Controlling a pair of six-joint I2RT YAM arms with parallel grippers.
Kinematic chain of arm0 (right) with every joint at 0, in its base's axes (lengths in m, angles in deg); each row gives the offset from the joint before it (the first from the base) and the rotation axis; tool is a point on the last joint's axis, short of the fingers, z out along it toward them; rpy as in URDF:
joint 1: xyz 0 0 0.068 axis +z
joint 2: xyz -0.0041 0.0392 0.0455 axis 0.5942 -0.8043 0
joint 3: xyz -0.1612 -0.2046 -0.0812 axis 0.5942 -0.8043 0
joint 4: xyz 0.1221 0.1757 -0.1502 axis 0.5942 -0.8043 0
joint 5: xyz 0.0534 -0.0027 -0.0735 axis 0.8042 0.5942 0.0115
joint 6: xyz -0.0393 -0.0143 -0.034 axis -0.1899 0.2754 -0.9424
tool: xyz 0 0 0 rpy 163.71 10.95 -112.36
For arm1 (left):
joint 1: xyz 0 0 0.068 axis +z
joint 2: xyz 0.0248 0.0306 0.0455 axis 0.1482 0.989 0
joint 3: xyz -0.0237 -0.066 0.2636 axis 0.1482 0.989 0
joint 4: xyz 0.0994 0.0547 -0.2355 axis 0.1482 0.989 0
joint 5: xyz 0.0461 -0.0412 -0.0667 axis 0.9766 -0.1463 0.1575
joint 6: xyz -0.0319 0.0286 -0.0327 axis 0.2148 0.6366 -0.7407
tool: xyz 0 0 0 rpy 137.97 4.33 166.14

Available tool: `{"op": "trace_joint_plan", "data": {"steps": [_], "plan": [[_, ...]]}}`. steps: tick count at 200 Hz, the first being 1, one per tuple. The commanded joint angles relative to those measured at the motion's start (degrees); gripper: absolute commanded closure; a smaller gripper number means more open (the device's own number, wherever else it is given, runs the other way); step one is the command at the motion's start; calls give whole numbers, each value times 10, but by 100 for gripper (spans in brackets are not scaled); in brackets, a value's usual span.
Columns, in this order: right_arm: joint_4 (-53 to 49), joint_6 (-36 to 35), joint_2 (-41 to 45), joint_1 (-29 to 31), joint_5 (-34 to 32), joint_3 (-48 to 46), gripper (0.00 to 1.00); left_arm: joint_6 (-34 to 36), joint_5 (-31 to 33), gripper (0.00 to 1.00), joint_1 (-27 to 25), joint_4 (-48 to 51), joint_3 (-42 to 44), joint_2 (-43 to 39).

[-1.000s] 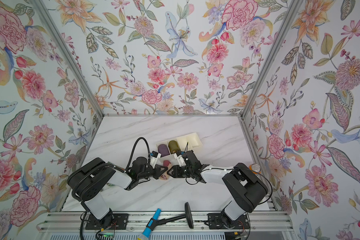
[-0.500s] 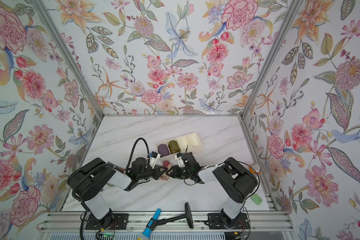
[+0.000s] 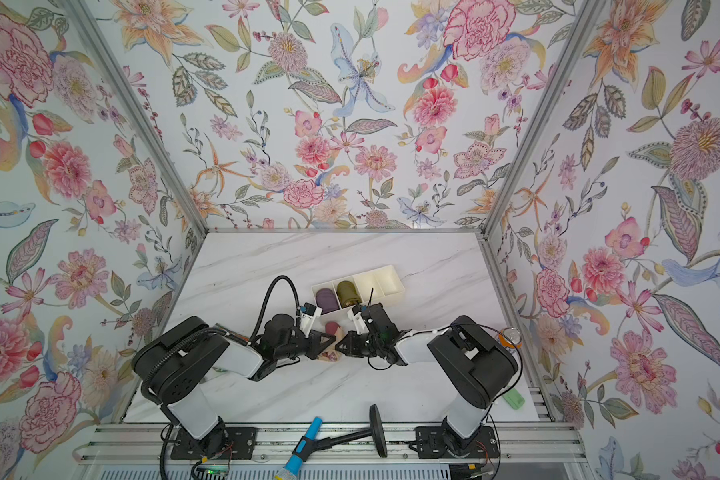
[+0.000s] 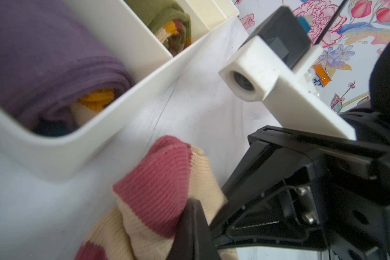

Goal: Roll the socks
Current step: 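Press the roll together between the right and left grippers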

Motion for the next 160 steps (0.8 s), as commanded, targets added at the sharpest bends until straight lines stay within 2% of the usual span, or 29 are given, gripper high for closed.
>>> {"op": "trace_joint_plan", "data": {"steps": [1,43,95,140,160], "plan": [[-117,-61,30,-3,-54,22,99,31,16,100,-9,147,-2,3],[-234,-122,51,-2,-79,62,99,67,52,100,-44,251,-59,-7],[-293,-144,77,1,-111,79,99,106,98,100,-69,373,-115,-14],[-339,-158,84,17,-145,104,99,108,102,100,-83,389,-129,-10],[-343,-157,83,21,-145,109,96,107,100,100,-88,384,-131,3]]}}
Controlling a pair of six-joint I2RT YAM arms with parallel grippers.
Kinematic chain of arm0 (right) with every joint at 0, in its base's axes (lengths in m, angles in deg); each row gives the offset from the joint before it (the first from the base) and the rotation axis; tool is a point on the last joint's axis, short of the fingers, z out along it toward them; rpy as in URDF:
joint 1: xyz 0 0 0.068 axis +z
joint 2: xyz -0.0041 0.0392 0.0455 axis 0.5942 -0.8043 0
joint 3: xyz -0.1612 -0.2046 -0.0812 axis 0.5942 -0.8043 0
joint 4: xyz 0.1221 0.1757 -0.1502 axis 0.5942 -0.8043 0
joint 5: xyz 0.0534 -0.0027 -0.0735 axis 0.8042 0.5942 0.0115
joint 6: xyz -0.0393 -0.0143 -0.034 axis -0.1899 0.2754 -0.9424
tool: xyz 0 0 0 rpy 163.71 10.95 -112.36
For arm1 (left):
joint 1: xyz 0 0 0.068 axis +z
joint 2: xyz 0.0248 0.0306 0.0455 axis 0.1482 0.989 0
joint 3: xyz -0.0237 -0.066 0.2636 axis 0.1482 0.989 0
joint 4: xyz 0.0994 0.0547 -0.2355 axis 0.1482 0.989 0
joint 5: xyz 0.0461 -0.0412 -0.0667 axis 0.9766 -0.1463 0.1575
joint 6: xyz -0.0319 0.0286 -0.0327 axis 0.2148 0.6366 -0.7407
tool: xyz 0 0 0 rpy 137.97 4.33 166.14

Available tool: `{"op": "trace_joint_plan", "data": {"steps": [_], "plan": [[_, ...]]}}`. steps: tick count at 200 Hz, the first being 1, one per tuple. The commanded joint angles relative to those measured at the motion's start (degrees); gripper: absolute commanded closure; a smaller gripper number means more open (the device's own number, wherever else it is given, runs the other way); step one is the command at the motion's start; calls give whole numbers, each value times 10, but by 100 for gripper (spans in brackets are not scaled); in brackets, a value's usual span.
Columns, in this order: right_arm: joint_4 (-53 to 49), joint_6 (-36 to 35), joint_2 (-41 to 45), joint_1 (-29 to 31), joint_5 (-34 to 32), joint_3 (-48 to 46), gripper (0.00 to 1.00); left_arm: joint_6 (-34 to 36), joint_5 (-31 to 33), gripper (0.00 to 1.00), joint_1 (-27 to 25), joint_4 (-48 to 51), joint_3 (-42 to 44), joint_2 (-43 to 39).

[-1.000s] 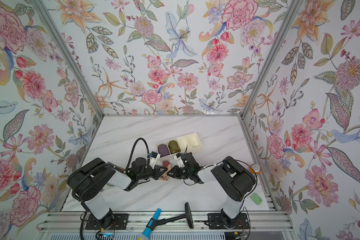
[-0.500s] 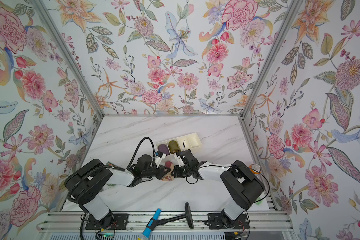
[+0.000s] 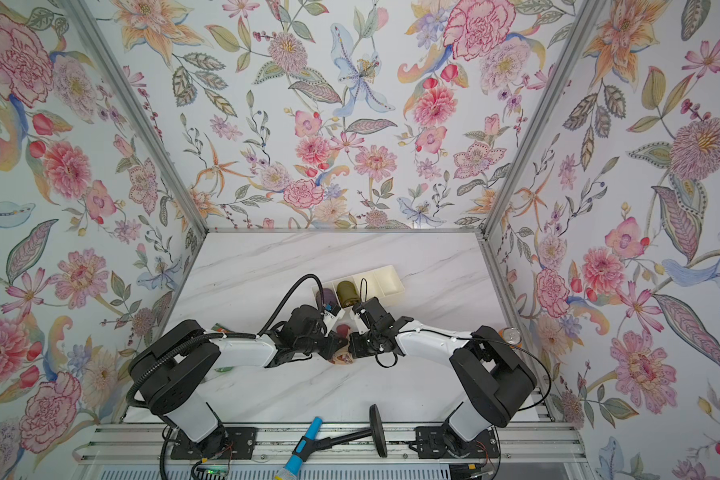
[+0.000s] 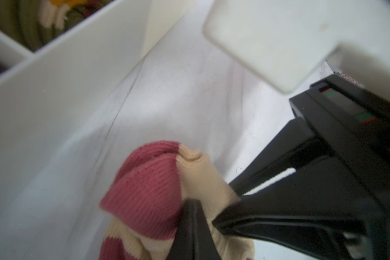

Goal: Roll the socks

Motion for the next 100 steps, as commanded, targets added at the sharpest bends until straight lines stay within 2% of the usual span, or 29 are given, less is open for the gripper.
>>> {"op": "trace_joint_plan", "data": {"steps": [1,13,28,42,69,100], "plan": [[-35,-15,17,4,-26,20,96,12,34,100,-6,96,12,27],[-34,-12,17,4,-28,20,90,10,32,100,-6,90,17,33],[-33,-5,21,0,-32,17,75,4,31,100,-4,76,28,34],[-33,-2,34,-6,-34,10,68,-3,25,100,1,55,44,29],[-32,1,65,-18,-44,-5,62,-14,12,100,8,-2,76,21],[-38,6,93,-33,-67,-21,62,-21,2,100,12,-63,103,29]]}}
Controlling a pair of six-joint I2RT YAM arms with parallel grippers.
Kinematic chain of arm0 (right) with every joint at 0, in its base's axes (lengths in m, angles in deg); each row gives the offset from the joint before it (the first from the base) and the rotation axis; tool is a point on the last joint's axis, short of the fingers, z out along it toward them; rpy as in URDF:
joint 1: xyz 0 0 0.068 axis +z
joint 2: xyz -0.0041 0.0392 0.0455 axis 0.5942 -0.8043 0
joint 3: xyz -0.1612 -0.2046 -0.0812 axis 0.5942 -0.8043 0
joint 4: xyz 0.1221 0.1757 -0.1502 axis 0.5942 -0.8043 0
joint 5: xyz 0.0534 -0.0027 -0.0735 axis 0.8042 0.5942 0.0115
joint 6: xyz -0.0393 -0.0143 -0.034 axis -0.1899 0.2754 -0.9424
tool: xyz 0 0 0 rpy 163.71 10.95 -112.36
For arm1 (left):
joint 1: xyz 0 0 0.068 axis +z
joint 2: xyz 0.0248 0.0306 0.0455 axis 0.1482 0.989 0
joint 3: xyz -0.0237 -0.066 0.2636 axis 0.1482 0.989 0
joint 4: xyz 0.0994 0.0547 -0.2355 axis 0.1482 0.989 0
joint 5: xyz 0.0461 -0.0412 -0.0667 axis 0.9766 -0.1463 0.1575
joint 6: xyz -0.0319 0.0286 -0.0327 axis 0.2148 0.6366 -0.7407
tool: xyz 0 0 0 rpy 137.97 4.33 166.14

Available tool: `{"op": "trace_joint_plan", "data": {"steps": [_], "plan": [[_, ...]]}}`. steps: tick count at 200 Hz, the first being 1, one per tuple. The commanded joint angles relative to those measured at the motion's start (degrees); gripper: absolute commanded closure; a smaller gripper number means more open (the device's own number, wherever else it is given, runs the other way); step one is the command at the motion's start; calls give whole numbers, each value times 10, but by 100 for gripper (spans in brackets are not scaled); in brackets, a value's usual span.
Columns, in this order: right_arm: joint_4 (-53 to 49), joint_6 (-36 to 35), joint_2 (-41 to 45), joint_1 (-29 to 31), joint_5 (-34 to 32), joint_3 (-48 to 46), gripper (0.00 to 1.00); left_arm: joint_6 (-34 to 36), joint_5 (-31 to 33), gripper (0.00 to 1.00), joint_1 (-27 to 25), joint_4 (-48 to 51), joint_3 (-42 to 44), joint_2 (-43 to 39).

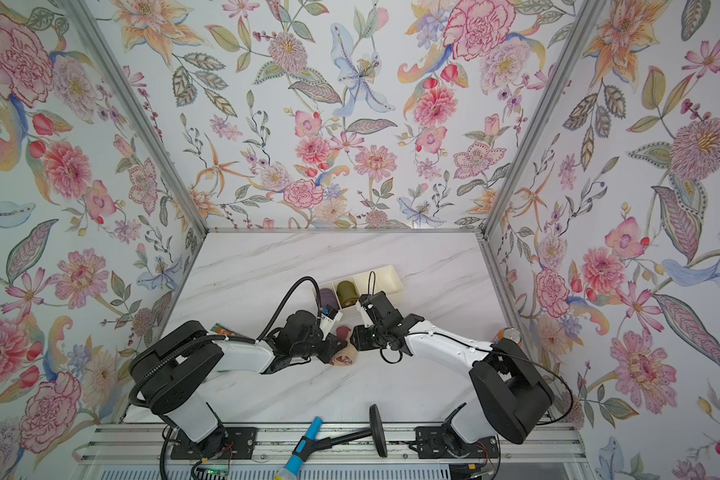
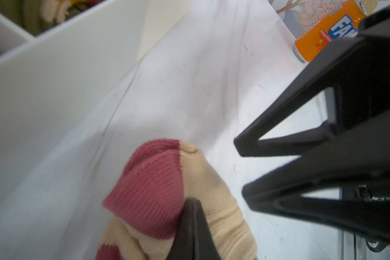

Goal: Roll the socks

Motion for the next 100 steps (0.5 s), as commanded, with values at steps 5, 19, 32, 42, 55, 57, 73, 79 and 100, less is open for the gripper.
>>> {"op": "trace_joint_plan", "data": {"steps": [5,19,32,42,55,57,73,79,100], "plan": [[-23,6,17,-11,-34,-18,62,-12,2,100,8,39,46,29],[-37,6,12,-12,-47,-17,63,-18,-8,100,12,16,55,35],[-43,6,2,-11,-53,-14,64,-27,-18,100,16,-8,64,40],[-43,6,-8,-7,-59,-12,65,-32,-24,100,19,-28,72,43],[-41,6,-22,0,-64,-7,65,-38,-32,100,24,-48,81,46],[-40,6,-24,1,-65,-6,65,-39,-33,100,25,-51,82,47],[-39,6,-43,9,-74,3,65,-47,-41,100,32,-83,96,52],[-39,5,-49,13,-77,7,65,-51,-45,100,34,-96,101,53],[-31,5,-72,24,-77,17,65,-66,-58,100,43,-138,117,64]]}}
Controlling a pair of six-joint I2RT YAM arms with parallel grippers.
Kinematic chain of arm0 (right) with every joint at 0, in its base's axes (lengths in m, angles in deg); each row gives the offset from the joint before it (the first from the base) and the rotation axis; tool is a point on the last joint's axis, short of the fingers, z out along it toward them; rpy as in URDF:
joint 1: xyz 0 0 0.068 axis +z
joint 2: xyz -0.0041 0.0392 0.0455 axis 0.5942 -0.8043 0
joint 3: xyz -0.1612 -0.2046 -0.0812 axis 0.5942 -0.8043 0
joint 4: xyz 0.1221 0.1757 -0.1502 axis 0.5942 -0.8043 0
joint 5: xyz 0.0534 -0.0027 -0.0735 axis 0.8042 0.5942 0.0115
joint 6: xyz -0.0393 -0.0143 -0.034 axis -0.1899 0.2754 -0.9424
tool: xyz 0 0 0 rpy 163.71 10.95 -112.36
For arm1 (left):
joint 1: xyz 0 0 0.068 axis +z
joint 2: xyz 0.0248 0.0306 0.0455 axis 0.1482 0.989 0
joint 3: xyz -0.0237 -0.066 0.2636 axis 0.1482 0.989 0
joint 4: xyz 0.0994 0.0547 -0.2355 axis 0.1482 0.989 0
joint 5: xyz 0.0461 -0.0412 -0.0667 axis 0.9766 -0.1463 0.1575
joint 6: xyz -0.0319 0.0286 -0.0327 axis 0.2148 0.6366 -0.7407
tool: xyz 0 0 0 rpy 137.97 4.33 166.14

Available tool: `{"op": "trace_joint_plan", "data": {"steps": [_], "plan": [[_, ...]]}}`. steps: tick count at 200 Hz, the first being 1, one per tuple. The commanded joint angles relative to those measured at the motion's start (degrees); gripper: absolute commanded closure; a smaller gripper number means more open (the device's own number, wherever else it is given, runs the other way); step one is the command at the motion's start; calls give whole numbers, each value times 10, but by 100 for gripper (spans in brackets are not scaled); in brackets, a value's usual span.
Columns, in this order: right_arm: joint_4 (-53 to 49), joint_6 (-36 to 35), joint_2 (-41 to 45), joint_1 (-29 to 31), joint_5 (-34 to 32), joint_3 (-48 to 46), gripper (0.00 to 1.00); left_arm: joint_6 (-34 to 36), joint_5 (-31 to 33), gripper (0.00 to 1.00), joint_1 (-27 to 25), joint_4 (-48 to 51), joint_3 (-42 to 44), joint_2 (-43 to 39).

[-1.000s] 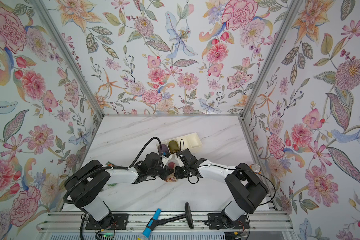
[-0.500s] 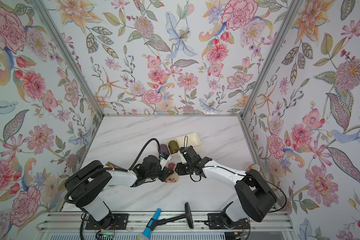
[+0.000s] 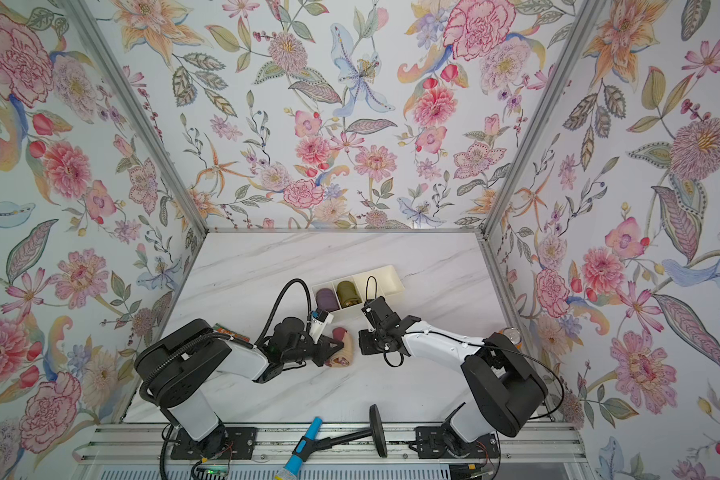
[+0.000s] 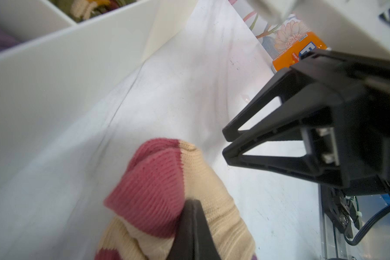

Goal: Roll the socks

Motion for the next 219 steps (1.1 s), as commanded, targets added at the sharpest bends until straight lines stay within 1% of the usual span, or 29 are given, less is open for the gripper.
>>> {"op": "trace_joint_plan", "data": {"steps": [1,67,123,163,219], "plan": [[-5,4,-22,12,-18,24,65,-21,-7,100,13,37,40,37],[23,5,-67,40,4,47,66,-27,-13,100,19,12,49,44],[78,18,-55,35,48,22,66,-26,0,100,23,8,59,-2],[129,24,-46,32,96,4,66,-25,4,100,24,4,61,-12],[222,47,-28,15,191,-36,66,-26,11,100,28,-2,72,-22]]}}
